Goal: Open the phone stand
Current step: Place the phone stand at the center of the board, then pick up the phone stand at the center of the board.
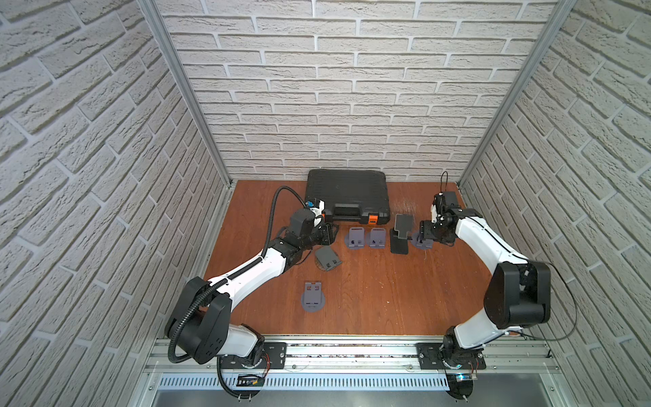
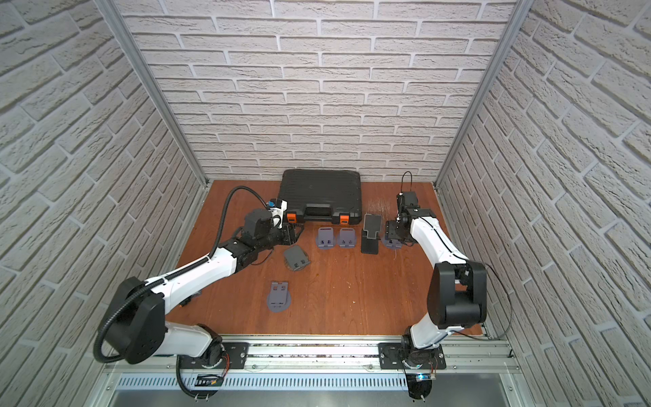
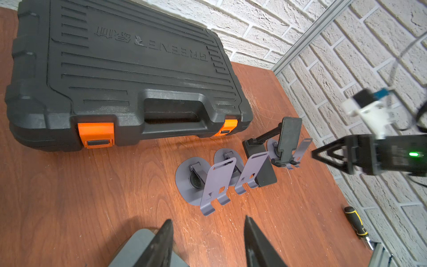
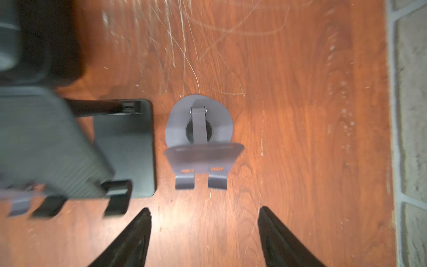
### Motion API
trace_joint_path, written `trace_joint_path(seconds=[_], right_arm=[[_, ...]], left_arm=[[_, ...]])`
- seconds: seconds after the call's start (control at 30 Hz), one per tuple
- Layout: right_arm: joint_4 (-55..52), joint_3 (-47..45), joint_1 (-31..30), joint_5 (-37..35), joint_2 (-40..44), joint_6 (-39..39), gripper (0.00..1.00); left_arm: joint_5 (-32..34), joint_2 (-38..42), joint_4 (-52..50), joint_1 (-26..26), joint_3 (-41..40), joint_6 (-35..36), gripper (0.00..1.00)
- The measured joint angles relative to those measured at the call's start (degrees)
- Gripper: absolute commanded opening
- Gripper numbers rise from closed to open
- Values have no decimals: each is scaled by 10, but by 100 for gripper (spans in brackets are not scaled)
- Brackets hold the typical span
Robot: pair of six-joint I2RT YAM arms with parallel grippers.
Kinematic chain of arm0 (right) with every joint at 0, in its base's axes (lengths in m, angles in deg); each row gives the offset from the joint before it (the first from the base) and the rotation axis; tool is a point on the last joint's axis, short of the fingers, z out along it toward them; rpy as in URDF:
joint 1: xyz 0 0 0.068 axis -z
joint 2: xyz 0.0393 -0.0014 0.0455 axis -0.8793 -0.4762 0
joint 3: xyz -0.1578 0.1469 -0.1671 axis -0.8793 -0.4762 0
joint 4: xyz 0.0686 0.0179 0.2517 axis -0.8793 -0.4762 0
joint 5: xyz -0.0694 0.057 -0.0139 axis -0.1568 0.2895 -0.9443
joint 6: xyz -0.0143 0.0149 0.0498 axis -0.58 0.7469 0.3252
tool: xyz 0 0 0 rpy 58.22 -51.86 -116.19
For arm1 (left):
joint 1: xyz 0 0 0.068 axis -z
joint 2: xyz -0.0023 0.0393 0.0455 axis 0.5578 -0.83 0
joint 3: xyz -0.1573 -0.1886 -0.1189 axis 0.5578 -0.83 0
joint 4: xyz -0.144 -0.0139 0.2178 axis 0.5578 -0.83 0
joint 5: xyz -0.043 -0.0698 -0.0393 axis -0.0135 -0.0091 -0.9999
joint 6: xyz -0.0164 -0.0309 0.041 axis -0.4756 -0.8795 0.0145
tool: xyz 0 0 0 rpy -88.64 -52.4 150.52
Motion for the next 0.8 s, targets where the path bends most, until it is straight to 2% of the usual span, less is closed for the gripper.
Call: trace_joint_path(seconds=[0.17, 0.27, 0.53, 0.67, 0.8], right_arm=[[-42, -5, -10, 8, 86, 6, 73], [-72, -12, -40, 6, 132, 19, 72], [-137, -35, -242, -12, 250, 105, 58], [-150, -42, -334, -29, 242, 144, 55], [-157, -11, -439, -52, 139, 160, 48]], left_arm=[[12, 29, 3, -6, -24, -13, 51], [19, 66, -2, -17, -50, -24, 51], [51, 202, -70, -51, -112, -54, 51], [61, 255, -132, -74, -137, -71, 51], [79, 307, -194, -88, -164, -88, 52]])
